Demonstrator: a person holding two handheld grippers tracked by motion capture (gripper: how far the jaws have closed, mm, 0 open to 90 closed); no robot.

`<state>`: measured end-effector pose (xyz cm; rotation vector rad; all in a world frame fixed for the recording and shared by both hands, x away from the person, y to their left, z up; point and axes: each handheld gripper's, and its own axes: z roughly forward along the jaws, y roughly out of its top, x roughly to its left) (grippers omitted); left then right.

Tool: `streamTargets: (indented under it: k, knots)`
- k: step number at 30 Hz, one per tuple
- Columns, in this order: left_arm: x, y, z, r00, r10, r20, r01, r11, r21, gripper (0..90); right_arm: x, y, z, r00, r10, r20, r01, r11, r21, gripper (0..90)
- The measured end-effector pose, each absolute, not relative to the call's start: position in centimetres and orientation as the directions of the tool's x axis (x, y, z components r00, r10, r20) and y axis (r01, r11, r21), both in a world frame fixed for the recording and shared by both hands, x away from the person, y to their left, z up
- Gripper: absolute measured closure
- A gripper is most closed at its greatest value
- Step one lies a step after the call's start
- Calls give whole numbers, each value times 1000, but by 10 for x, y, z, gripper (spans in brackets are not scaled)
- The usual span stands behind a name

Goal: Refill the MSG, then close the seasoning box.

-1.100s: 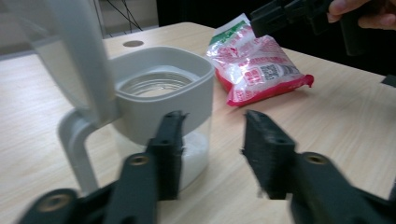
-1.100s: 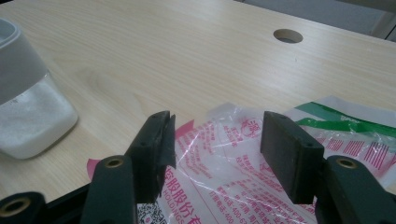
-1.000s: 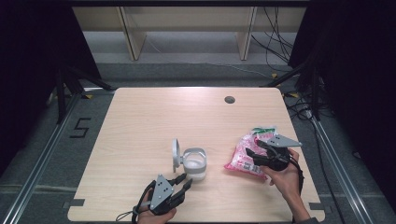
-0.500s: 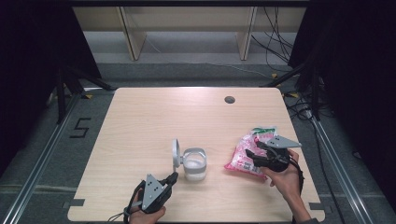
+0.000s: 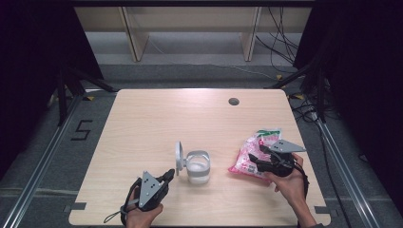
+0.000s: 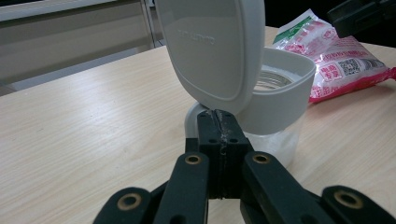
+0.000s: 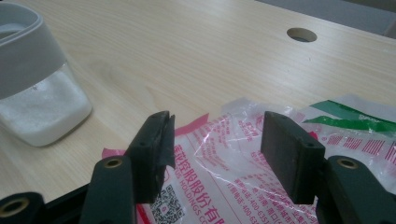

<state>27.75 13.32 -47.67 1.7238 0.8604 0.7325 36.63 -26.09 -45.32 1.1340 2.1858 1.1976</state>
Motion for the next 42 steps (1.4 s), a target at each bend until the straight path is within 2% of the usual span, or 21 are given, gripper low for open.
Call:
streamTargets:
  k: [2,4,6,8,9,11,18,21,22,23,25,30,32,34,35,42]
  knots:
    - [278,135,-474,560,826,66,206,-216,955,893,365,-260,-453,-587,809,32,459,300,836,435]
    - [279,137,-472,557,827,73,202,-220,955,893,367,-262,-453,-604,797,-14,416,330,848,435]
    - [281,137,-471,560,826,67,201,-214,956,893,364,-259,-453,-592,805,27,455,306,836,435]
    - [282,136,-471,558,828,53,207,-200,958,893,366,-260,-455,-615,788,1,419,326,847,436]
    - [283,137,-470,561,825,71,196,-216,956,893,362,-258,-454,-603,797,21,453,321,832,436]
    - [285,136,-471,562,825,56,194,-198,961,893,364,-258,-455,-617,787,-17,417,345,841,435]
    - [291,140,-469,560,827,54,203,-200,959,893,359,-254,-456,-619,785,25,448,327,832,435]
    - [289,139,-466,561,826,53,203,-199,959,893,359,-254,-457,-624,782,-2,427,343,836,434]
    - [289,139,-466,568,821,52,198,-198,960,893,356,-253,-457,-614,789,24,457,330,826,433]
    - [289,138,-466,566,822,56,200,-203,958,892,358,-254,-457,-629,777,-4,425,348,836,433]
    - [289,137,-466,567,822,53,205,-203,957,893,357,-252,-457,-631,776,-9,420,351,836,432]
    - [291,135,-462,574,817,56,199,-205,958,893,351,-249,-456,-628,778,23,443,333,832,433]
    - [292,134,-461,578,814,65,195,-214,957,892,352,-250,-457,-641,768,-6,413,350,841,433]
    - [295,134,-460,585,810,53,195,-204,959,893,349,-247,-457,-636,772,17,434,339,835,432]
    - [296,134,-459,584,810,59,194,-209,958,893,350,-248,-458,-647,763,-8,410,356,839,432]
    - [300,130,-457,595,803,43,195,-196,961,893,343,-243,-459,-657,754,7,419,357,835,431]
